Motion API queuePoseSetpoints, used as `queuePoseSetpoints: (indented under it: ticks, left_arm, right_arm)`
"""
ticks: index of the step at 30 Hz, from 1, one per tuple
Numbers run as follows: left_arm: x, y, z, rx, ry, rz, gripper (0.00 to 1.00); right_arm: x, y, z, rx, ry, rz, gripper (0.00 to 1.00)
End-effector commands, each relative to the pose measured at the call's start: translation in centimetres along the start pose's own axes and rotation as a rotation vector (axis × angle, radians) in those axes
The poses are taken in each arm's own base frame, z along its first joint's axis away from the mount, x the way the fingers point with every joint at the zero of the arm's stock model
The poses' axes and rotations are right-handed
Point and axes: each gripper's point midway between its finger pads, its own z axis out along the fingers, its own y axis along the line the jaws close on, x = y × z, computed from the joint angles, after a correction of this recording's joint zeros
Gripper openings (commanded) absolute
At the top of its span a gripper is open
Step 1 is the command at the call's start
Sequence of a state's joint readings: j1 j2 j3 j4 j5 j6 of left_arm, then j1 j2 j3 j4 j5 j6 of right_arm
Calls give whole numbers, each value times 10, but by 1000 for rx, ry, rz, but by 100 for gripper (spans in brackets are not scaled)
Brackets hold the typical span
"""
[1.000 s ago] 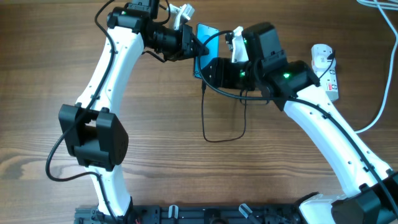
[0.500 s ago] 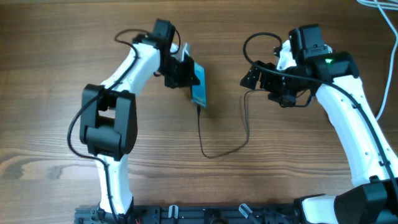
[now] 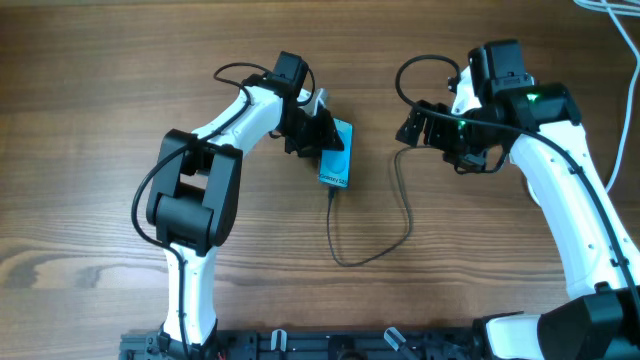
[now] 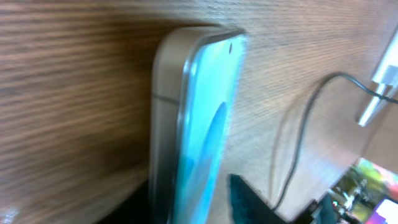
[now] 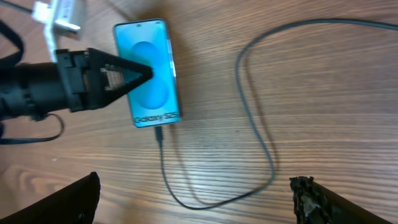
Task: Plug charger to phone and switch on socket
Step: 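Lower the phone onto the table and open both grippers, then move the right gripper to the power strip and press its switch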
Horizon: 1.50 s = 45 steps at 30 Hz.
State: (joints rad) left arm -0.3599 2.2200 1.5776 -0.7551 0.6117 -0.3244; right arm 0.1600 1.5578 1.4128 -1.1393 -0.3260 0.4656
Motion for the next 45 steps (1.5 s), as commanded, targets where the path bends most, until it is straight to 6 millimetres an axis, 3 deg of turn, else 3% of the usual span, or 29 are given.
queuePoseSetpoints:
  ticks: [1,4,6,8,12,14,15,17,21,23,27,32,35,40,45]
  left_arm:
    - [-5,24,4,-102,-24,-19,57]
    - [-7,47,0,-226,-51,-33,73]
    - [-6,61,-6,-297,-55,-55,76]
    - [-7,78,-24,-384,-73,-83,82]
    - [-25,79,-99,-486,-197,-113,84]
    - [-36,64,-147,-485,-302,-111,88]
    - [-44,50,-188,-471,-403,-102,96]
    - [-50,28,-243,-432,-557,-80,100]
    - [-49,5,-313,-377,-769,-47,100]
    - [-42,0,-332,-368,-812,-44,100]
    - [-38,-5,-341,-362,-836,-38,100]
    - [-38,-4,-341,-363,-834,-39,100]
    - [-38,-4,-341,-363,-834,-39,100]
    - [-38,-4,-341,-362,-834,-39,100]
    - [-38,-4,-341,-363,-834,-39,100]
  right_arm:
    - [-9,-13,-10,82,-64,-19,100]
    - [-14,-24,-12,145,-95,-7,100]
    - [-18,-35,-14,198,-122,36,100]
    - [-24,-51,-19,258,-154,95,100]
    - [-40,-88,-34,280,-193,213,100]
    - [-48,-114,-44,300,-223,291,100]
    - [-54,-133,-52,314,-247,349,100]
    - [-64,-162,-62,324,-290,435,100]
    - [-82,-213,-74,355,-374,593,100]
    - [-87,-234,-71,395,-390,662,100]
    - [-99,-274,-51,487,-388,726,99]
    - [-125,-298,-46,493,-393,758,100]
    - [-131,-314,-28,533,-377,766,100]
    - [-148,-316,21,421,-327,737,100]
    - [-163,-309,53,351,-309,664,99]
